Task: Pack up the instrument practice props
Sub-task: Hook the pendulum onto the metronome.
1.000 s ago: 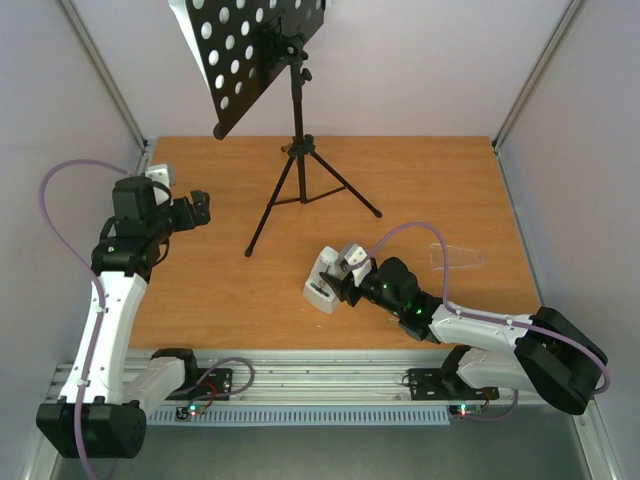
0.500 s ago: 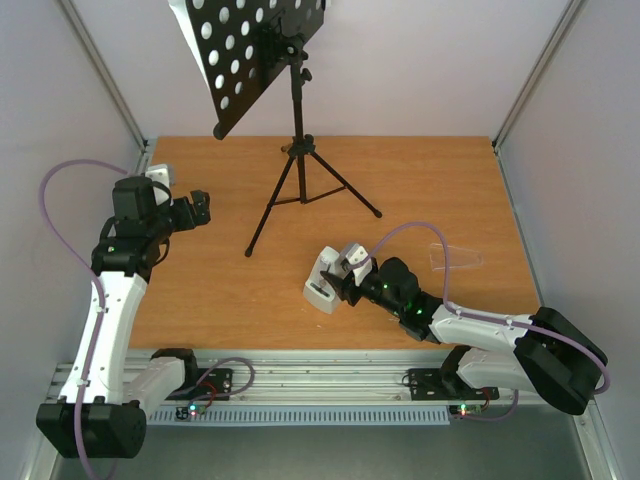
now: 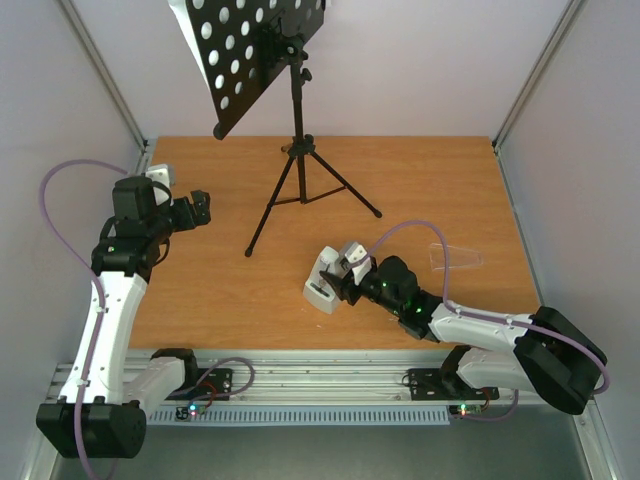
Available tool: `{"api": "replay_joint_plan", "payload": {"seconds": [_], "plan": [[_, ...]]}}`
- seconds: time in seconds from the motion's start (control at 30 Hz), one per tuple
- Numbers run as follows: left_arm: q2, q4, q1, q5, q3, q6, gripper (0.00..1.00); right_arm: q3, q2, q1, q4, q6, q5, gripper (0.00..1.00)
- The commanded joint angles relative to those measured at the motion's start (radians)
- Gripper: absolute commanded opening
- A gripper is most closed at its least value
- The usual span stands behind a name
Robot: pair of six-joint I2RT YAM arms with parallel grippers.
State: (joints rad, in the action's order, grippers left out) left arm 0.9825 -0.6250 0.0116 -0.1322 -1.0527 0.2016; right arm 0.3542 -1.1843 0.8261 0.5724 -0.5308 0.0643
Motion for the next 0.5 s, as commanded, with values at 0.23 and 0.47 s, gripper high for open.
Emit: {"api": "replay_joint_plan", "payload": {"seconds": [0.23, 0.47], "plan": [[-0.001, 0.029, -0.002, -0.02, -0.01, 0.007, 0.99, 0.044, -0.029, -0.017, -0.034, 0.012, -0.004, 0.63], [-0.002, 0.028, -0.002, -0.023, -0.01, 0.007, 0.99, 0.05, -0.036, -0.025, -0.038, 0.01, -0.003, 0.65]]}}
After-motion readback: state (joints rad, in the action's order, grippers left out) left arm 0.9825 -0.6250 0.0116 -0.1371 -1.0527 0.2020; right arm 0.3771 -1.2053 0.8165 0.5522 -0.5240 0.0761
